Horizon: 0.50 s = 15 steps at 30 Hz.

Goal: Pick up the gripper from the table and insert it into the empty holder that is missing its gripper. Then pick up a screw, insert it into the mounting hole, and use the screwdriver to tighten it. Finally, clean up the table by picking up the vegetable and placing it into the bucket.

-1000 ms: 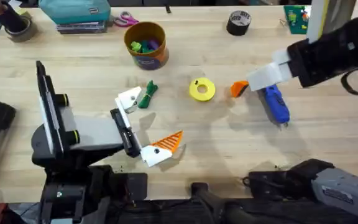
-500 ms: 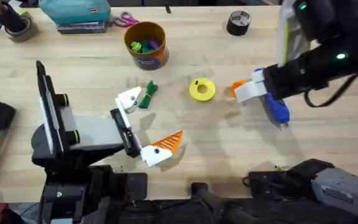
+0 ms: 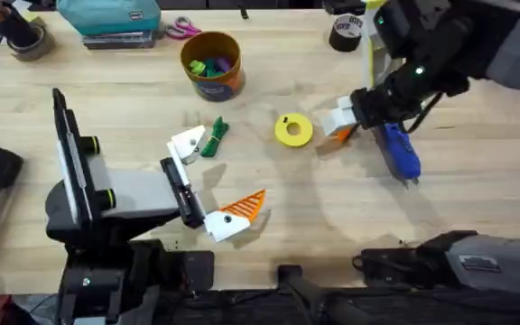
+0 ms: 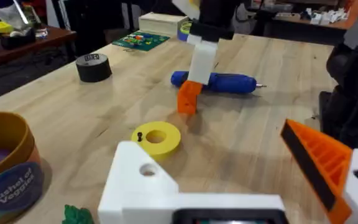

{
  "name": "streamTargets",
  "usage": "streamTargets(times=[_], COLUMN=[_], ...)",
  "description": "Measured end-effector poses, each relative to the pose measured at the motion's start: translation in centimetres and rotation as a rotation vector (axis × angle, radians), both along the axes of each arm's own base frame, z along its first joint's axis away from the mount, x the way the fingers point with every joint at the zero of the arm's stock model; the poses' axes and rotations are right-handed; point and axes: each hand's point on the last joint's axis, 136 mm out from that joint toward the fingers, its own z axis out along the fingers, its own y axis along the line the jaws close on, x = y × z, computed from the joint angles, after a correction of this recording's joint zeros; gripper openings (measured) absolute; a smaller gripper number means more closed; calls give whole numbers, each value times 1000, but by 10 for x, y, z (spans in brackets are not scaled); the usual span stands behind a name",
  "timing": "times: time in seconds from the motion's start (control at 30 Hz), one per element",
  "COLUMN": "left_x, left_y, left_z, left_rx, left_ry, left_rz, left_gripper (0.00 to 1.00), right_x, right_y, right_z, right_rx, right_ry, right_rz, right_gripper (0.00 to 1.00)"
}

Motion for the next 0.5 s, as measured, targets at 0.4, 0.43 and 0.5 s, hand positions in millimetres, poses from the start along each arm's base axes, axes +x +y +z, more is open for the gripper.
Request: streamTargets(times=[0.4, 0.43, 0.5], left_x=[0, 0, 0], left_y=[0, 0, 0], left_z=[0, 0, 0], left_rx=[0, 0, 0], left_ry=[0, 0, 0], left_rz=[0, 0, 0], left_gripper=[985, 985, 985], right_x=[10, 11, 11], right_y=[-2, -2, -1], right_z=[-17, -17, -17], right_rx=[-11, -10, -10], right_ry=[27, 23, 21], right_rz=[-3, -3, -2], right_gripper=[880, 827, 717])
